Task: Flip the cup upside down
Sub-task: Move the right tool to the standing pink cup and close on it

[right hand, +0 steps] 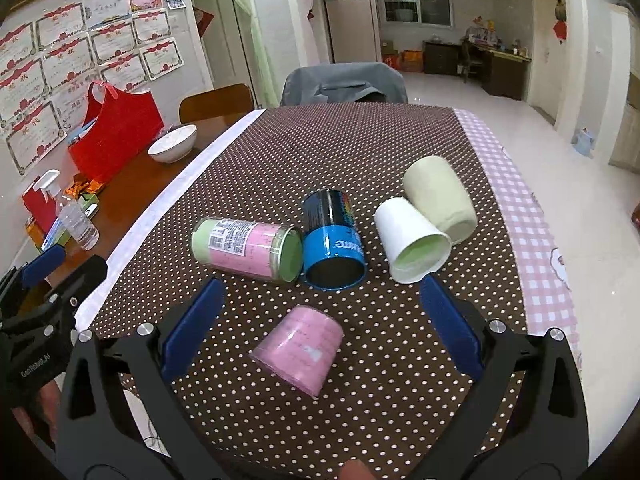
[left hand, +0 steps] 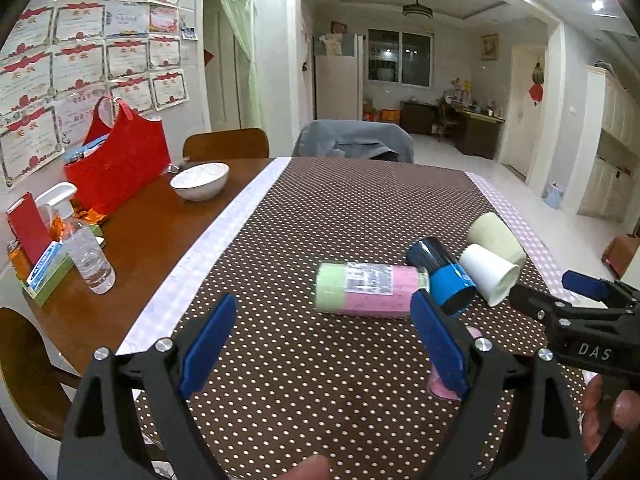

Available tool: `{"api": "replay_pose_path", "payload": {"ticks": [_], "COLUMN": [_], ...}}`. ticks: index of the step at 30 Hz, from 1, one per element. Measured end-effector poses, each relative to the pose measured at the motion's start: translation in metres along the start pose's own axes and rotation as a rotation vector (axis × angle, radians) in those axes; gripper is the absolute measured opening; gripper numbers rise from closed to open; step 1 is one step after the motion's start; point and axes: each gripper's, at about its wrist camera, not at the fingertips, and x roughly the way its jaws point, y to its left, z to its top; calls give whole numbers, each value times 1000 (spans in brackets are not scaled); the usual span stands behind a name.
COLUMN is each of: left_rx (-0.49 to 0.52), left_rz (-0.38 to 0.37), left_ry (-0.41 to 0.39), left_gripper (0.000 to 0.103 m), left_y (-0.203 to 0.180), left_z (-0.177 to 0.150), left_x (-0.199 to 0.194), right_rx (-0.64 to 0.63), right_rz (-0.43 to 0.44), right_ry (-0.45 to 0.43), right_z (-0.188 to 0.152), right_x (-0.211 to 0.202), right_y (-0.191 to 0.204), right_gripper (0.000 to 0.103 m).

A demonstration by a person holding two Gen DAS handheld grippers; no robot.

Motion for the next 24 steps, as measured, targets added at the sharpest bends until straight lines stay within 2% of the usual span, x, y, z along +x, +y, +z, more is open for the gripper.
{"api": "replay_pose_path", "payload": {"ticks": [13, 20, 24], "left_rx": [-15, -10, -3], "left_rz": [45, 44, 35], "left_ry": [9, 45, 61], "left_gripper": [87, 87, 87], "left_y": [13, 13, 11], "left_z": [-1, -5, -7], "left_x": [19, 36, 44], "right_rx": [57, 121, 139], "right_rz": [36, 71, 72], "right_ry": [172, 287, 324], "right_z": [-7, -18, -22], "right_x": [45, 75, 86], "right_y": [-1, -8, -9], "right_gripper": [97, 97, 97]}}
